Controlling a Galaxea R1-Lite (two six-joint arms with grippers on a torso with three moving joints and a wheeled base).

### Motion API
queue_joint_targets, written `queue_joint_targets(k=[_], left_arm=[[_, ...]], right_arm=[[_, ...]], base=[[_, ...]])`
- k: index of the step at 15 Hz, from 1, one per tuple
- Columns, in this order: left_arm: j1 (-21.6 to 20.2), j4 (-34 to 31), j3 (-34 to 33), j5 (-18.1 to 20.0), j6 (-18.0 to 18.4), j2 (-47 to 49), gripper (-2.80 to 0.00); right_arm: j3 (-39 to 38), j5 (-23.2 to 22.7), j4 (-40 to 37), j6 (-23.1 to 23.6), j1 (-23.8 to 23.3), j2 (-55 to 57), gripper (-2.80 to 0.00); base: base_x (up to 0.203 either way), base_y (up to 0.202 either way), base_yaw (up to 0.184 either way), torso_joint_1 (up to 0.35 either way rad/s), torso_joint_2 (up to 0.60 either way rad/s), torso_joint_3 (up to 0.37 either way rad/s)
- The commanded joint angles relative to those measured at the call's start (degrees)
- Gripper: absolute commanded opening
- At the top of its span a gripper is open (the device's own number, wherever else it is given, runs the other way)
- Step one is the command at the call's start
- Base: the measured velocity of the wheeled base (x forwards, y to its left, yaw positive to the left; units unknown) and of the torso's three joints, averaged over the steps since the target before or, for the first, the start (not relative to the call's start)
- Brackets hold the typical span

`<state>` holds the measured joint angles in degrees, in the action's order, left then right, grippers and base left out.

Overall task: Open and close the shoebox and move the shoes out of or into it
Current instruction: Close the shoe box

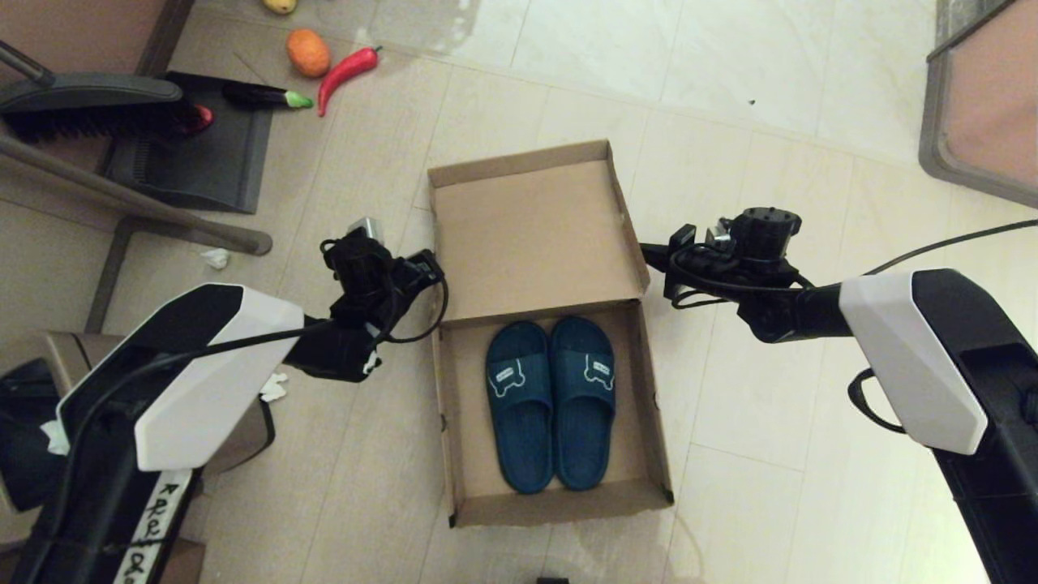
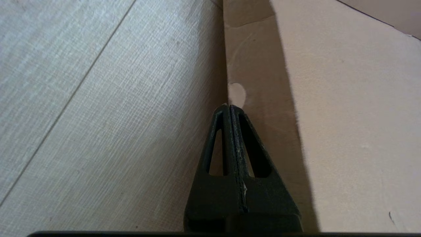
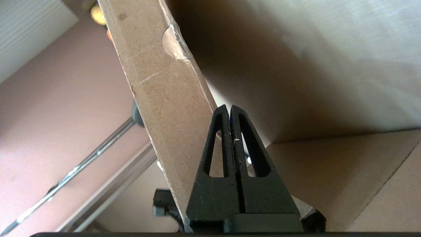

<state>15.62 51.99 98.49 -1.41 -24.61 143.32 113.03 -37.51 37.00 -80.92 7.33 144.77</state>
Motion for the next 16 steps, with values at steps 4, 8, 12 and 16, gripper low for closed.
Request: queue_joint_targets(k=[4,8,12,16], left_arm=[[1.09,0.21,0.04,0.10,-0.44,-0.49,-2.80],[1.70,0.21,0.04,0.10,-0.52,-0.85,-2.80],[1.70,0.21,0.04,0.10,-0.52,-0.85,-2.80],[1.79,0.13,0.04,0.10,-0.52,-0.94,-2.80]], right_arm=[[-0.09,-4.24,0.27,-0.47,0.06,-1.78,-2.80],[-0.18,-6.71,-0.09,-2.22,0.06,-2.39,-2.80],[-0.71,-0.28,-3.47,2.39,0.60,-2.13,-2.80],[-0.54,0.63,-5.10,5.13,0.86,-2.04,-2.80]], base=[[0.000,0.000,0.000,0.000,0.00,0.000],[0.000,0.000,0.000,0.000,0.00,0.000],[0.000,0.000,0.000,0.000,0.00,0.000],[0.000,0.000,0.000,0.000,0.00,0.000]])
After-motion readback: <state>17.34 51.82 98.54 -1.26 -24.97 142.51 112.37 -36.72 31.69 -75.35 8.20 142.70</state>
